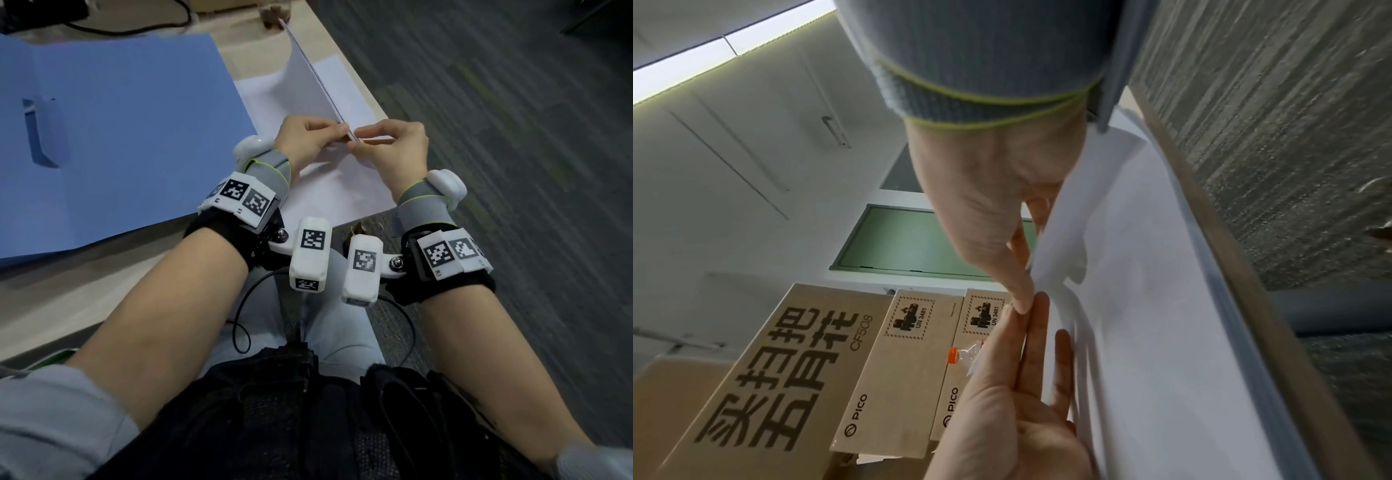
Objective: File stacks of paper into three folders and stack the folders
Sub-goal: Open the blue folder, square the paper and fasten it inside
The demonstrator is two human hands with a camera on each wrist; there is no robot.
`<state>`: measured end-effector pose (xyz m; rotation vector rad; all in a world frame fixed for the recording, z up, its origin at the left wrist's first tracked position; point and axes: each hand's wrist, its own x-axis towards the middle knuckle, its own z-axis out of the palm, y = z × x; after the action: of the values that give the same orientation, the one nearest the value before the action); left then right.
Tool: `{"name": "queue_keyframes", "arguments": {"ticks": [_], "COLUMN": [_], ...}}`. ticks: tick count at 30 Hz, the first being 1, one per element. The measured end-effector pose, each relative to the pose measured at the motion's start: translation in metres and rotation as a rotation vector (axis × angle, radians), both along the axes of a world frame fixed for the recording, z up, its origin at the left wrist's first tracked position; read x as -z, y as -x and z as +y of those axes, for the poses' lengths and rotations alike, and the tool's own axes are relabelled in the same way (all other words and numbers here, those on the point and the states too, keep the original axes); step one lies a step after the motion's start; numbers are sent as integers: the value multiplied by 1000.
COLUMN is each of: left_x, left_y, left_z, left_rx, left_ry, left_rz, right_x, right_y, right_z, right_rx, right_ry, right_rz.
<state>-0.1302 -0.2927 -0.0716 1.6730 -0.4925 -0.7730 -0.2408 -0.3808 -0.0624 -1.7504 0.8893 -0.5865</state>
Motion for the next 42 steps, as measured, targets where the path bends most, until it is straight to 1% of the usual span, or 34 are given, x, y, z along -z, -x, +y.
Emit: {"name": "queue_keyframes", "arguments": {"ticks": [9,11,12,13,14,16,17,18,20,22,24,26,27,28,30,31,33,34,35,36,37,38,40,42], "left_x": [-3,-3,-3,-4,-4,-7,-10,-14,-22,-32,-41,-51,-57,-62,-72,-72,-70,-71,-73,-74,-76,-79,-85,-89], "left_y": [3,4,4,5,5,5,6,6,7,10,14,16,15,12,-1,-9,-21,-27,-29,-36,-40,-43,-50,-55], "left_z": [-3,-5,-6,-7,-8,-11,-11,-12,-15,-16,-15,-11,-9,-4,13,17,30,39,42,47,55,64,83,103], "left_rx": [-21,-41,-57,-72,-85,-105,-112,-115,-107,-80,-20,64,71,40,-108,-166,-272,-297,-307,-311,-302,-306,-364,-426], "left_ry": [-43,-56,-67,-75,-80,-61,-44,-26,3,28,81,186,237,272,327,310,214,140,74,58,81,119,217,293], "left_rz": [-53,-58,-63,-66,-64,-55,-60,-75,-135,-194,-230,-193,-175,-176,-259,-309,-413,-431,-399,-342,-289,-272,-322,-419], "right_x": [5,5,5,4,3,0,-3,-5,-13,-22,-28,-36,-42,-48,-60,-64,-66,-67,-68,-70,-70,-71,-70,-69], "right_y": [0,1,0,0,0,-1,-1,-2,-4,-4,-1,1,2,3,1,1,-1,-3,-4,-7,-12,-17,-28,-38], "right_z": [-1,-2,-2,-2,-2,0,3,4,8,11,12,11,11,12,19,18,21,25,25,27,31,38,48,57], "right_rx": [8,8,16,26,19,-52,-93,-130,-169,-150,-91,8,60,115,200,242,295,300,313,316,294,251,150,55], "right_ry": [-29,-14,24,106,231,515,604,632,580,526,494,456,450,440,436,434,439,434,430,425,409,382,304,148], "right_rz": [-34,-28,-8,32,95,295,389,463,541,587,591,546,505,452,299,230,89,20,-48,-131,-223,-321,-497,-612]}}
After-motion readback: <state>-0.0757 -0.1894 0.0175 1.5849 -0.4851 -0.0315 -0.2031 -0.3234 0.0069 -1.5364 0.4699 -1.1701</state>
